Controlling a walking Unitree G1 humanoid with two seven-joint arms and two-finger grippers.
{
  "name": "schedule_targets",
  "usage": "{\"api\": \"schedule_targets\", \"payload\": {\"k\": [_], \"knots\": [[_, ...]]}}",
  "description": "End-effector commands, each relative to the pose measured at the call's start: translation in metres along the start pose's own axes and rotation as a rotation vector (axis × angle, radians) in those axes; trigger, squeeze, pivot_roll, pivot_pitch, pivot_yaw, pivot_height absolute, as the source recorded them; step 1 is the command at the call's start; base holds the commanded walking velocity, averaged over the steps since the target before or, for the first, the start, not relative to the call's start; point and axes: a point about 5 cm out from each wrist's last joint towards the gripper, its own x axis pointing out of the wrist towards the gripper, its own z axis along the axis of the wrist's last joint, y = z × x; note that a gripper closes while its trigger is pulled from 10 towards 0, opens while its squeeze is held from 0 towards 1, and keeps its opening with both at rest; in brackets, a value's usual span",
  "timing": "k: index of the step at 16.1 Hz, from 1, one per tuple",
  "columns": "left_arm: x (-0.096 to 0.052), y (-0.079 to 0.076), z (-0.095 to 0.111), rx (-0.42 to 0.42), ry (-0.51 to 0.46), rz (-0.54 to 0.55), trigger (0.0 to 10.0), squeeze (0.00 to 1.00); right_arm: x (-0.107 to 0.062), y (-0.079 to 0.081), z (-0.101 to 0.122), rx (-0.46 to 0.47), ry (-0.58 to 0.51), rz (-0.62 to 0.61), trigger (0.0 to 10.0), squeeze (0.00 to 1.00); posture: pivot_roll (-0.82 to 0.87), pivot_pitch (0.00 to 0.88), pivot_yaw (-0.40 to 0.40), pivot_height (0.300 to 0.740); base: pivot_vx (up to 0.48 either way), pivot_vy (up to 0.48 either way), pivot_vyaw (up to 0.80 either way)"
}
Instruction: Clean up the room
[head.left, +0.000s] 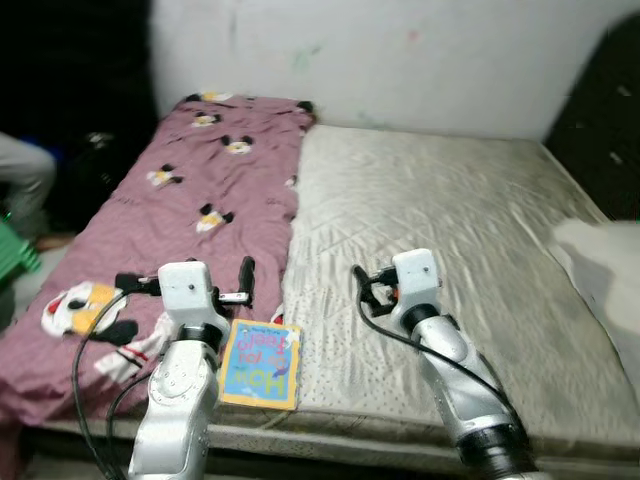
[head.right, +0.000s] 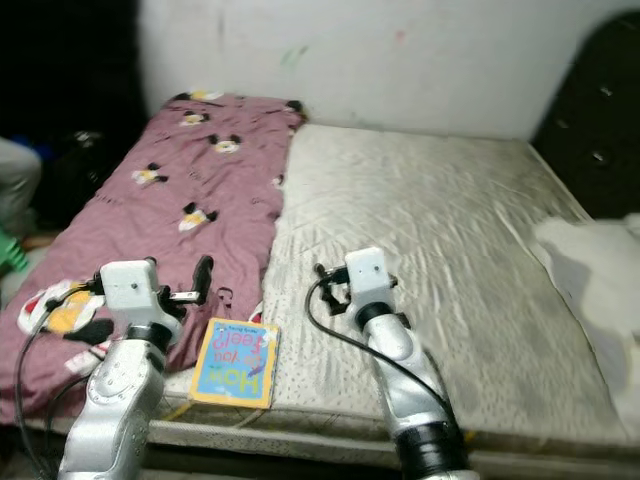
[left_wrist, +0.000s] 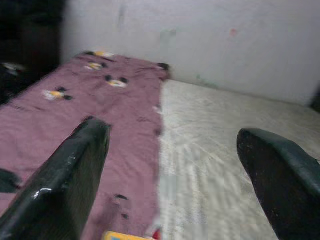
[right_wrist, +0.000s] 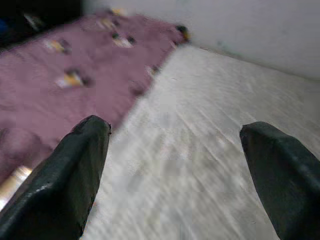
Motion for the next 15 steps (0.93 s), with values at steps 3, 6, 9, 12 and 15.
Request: {"api": "schedule_targets", "payload": {"k": [3, 6, 9, 12, 15], "knots": [[0.0002, 0.0014, 0.0014, -0.002, -0.006, 0.006, 10.0, 0.00, 0.0022, 0.0006, 0.0035, 0.004, -0.007, -0.003, 10.0, 0.00, 0.01, 0.001, -0.045, 0.740, 0.000, 0.480, 0.00], [0.0008, 0.0004, 0.0019, 0.001, -0.010, 0.004, 10.0, 0.00, 0.0011, 0.0007, 0.0022, 0.002, -0.006, -0.004, 10.0, 0.00, 0.01, 0.003, -0.044, 0.740, 0.000, 0.416, 0.00], [0.0008, -0.0018, 0.0036, 0.003, -0.022, -0.014, 10.0, 0.00, 0.0009, 0.0004, 0.0016, 0.001, -0.004, -0.005, 10.0, 0.00, 0.01, 0.006, -0.042, 0.740, 0.000, 0.000, 0.00], [0.0006, -0.0043, 0.0052, -0.016, -0.028, -0.055, 10.0, 0.00, 0.0016, 0.0001, 0.0021, 0.002, -0.005, -0.009, 10.0, 0.00, 0.01, 0.007, -0.041, 0.740, 0.000, 0.000, 0.00], [0.0011, -0.0051, 0.0059, -0.025, -0.032, -0.061, 10.0, 0.00, 0.0017, 0.0001, 0.0006, 0.003, 0.004, -0.008, 10.0, 0.00, 0.01, 0.006, -0.044, 0.740, 0.000, 0.000, 0.00]]}}
